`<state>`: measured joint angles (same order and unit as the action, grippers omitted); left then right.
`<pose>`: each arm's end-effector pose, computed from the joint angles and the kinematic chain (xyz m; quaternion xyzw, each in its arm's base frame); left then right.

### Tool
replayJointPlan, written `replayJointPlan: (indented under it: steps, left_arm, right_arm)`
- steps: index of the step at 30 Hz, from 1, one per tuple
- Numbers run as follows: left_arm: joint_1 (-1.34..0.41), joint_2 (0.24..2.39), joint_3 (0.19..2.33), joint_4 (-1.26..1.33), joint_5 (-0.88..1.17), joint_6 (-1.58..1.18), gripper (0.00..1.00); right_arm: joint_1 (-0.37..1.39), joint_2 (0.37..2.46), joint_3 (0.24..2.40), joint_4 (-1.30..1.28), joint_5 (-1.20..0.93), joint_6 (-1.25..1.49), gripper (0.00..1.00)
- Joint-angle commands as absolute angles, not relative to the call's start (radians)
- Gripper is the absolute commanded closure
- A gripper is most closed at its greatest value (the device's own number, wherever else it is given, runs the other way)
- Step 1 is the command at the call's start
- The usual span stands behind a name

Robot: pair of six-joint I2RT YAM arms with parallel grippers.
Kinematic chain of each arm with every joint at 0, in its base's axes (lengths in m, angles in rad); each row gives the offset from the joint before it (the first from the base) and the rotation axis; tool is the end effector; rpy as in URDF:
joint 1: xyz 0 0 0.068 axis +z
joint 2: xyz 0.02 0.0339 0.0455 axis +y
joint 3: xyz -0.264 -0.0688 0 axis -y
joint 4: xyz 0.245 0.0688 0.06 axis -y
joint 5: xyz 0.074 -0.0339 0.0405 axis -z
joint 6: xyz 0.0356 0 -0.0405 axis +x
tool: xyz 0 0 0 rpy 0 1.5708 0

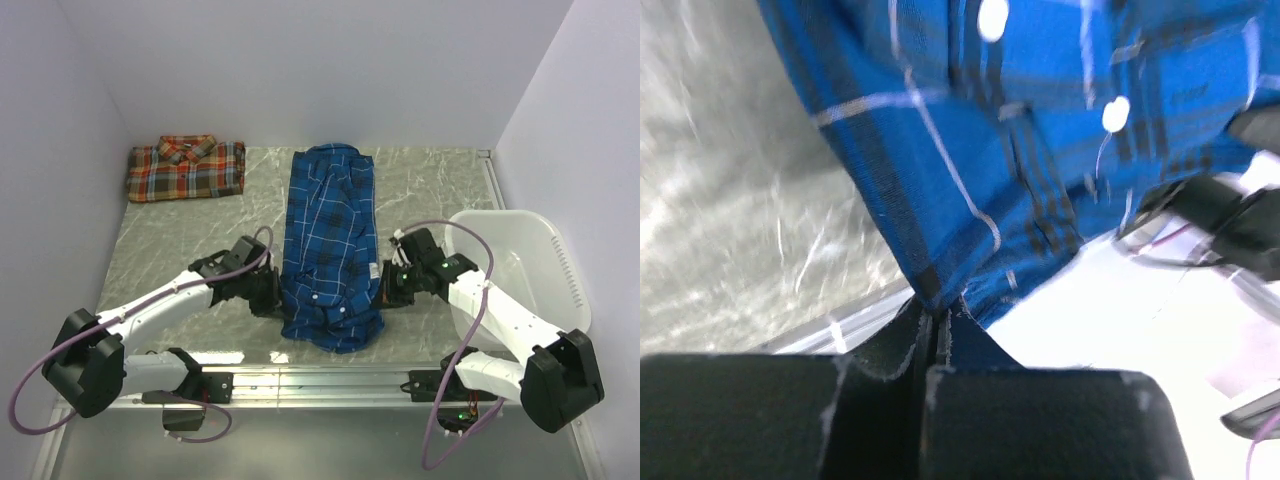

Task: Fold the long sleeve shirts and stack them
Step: Fold the shirt

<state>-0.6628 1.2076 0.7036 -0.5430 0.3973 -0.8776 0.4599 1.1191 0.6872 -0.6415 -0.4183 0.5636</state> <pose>0.1674 -0.1482 0.2020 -0.0507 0.9469 -0.3136 0.0495 0.1757 0.1032 0.2093 -0.0019 0.9495 0.2934 0.1114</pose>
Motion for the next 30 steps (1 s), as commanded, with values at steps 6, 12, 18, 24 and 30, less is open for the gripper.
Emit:
replayJointPlan:
  steps: [6, 12, 18, 24, 30]
  left_arm:
    - [-0.477, 1.322, 0.842, -0.483, 0.439, -0.825, 0.99]
    - [-0.396, 1.483, 1.021, -0.477, 0.426, -0.782, 0.99]
    - [-0.335, 1.638, 1.215, -0.48, 0.382, -0.755, 1.0]
    - [-0.318, 1.796, 1.334, -0.468, 0.374, -0.733, 1.0]
    - [-0.308, 1.91, 1.42, -0.433, 0.376, -0.738, 0.98]
  right_arm:
    - [0.358, 1.239, 0.89, -0.635, -0.419, 0.503, 1.0]
    - [0.298, 1.382, 1.021, -0.572, -0.426, 0.512, 1.0]
    - [0.265, 1.543, 1.175, -0.551, -0.399, 0.512, 1.0]
    - [0.256, 1.698, 1.308, -0.528, -0.362, 0.505, 1.0]
    - [0.236, 1.815, 1.374, -0.506, -0.345, 0.489, 1.0]
